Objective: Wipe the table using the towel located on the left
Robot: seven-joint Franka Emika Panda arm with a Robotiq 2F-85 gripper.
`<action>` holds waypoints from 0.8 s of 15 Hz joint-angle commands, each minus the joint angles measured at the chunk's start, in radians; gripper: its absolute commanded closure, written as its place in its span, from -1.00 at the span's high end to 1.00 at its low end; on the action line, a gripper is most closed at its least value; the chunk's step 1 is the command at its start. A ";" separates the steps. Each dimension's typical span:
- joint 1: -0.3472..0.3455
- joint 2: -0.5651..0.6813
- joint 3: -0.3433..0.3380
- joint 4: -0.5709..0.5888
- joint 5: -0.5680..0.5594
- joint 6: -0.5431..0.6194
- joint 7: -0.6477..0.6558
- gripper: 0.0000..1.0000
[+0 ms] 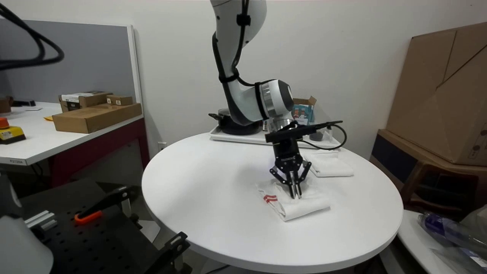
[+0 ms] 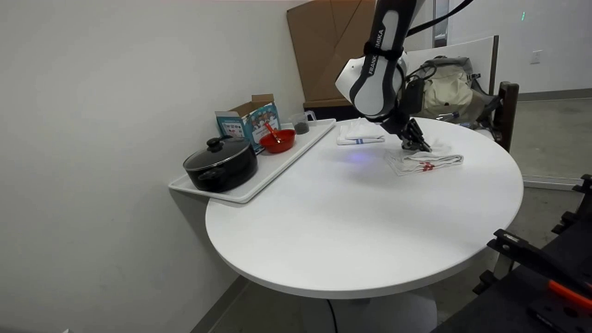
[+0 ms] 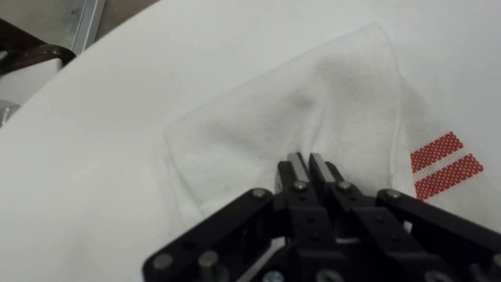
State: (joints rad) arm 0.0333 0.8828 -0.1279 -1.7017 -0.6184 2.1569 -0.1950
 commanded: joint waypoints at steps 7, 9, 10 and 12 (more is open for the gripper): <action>0.158 -0.326 0.191 -0.300 0.012 0.013 0.042 -0.25; 0.162 -0.369 0.203 -0.278 0.069 -0.040 0.078 0.03; 0.153 -0.393 0.200 -0.279 0.103 -0.057 0.094 0.20; 0.133 -0.451 0.187 -0.297 0.165 -0.077 0.124 0.47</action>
State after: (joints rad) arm 0.2013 0.5171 0.0707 -1.9634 -0.5268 2.1148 -0.1074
